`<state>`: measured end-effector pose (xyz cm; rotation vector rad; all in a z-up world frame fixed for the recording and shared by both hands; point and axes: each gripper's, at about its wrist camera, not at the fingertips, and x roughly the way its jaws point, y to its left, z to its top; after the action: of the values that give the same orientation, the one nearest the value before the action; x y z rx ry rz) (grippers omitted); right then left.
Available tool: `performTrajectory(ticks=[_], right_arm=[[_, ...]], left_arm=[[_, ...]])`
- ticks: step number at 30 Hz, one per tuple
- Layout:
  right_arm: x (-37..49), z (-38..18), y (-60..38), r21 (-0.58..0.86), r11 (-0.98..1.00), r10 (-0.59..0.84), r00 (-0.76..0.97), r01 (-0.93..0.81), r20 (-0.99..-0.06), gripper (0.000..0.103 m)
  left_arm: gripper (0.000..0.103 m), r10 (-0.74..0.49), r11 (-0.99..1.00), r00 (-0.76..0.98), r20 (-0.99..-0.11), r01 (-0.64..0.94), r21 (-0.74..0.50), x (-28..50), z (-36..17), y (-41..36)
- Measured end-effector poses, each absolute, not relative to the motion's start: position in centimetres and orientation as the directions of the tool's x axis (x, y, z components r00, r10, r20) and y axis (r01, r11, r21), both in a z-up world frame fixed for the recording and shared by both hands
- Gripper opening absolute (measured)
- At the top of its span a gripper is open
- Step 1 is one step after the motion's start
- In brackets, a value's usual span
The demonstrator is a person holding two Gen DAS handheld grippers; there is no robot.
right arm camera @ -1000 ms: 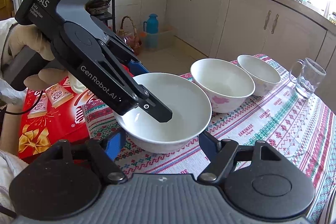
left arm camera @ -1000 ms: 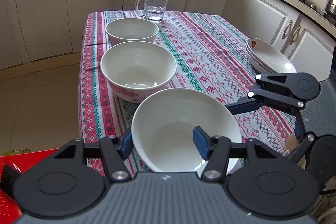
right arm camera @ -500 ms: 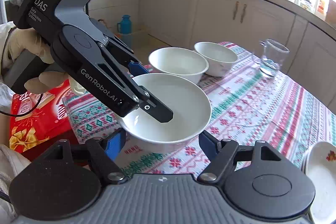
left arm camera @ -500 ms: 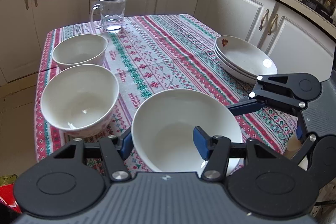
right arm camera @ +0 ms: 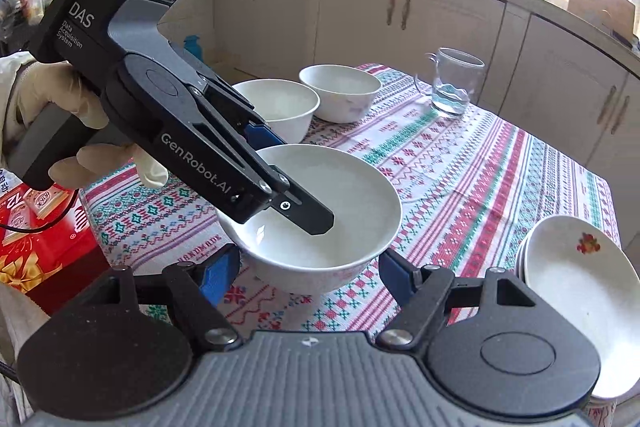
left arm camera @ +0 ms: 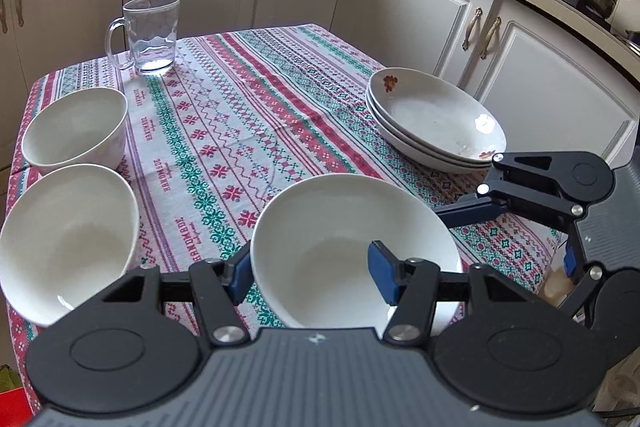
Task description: Organize plates and bowls
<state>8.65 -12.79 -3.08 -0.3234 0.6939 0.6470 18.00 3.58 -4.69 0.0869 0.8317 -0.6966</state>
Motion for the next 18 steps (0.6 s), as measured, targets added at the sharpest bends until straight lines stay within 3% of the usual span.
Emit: performTrajectory(ticks=[13,15,16,17,18], right_arm=[[8.73,-3.81,-13.53,-0.052,0.773,0.427,0.578,-0.633,-0.696,0.081],[8.73,-3.8,-13.54,-0.048,0.773,0.428,0.577,-0.632,-0.695,0.081],[8.79,-3.83,-13.56,-0.043,0.772,0.433,0.574,-0.634,-0.695,0.082],[8.67,-3.77,-13.6,-0.034,0.769,0.444,0.571,-0.638,-0.691,0.091],[8.56,-3.65,-13.64,-0.033,0.769,0.45,0.578,-0.638,-0.681,0.101]], left_arm=[[0.059,-0.536,0.773,0.459,-0.709,0.605,-0.192,18.17,-5.51,2.77],[0.064,-0.542,0.769,0.458,-0.705,0.609,-0.195,18.11,-5.51,2.83],[0.072,-0.547,0.766,0.462,-0.699,0.612,-0.196,17.98,-5.44,2.88],[0.085,-0.543,0.77,0.474,-0.693,0.61,-0.187,17.82,-5.32,2.92],[0.091,-0.534,0.778,0.495,-0.686,0.605,-0.17,17.6,-5.13,2.99]])
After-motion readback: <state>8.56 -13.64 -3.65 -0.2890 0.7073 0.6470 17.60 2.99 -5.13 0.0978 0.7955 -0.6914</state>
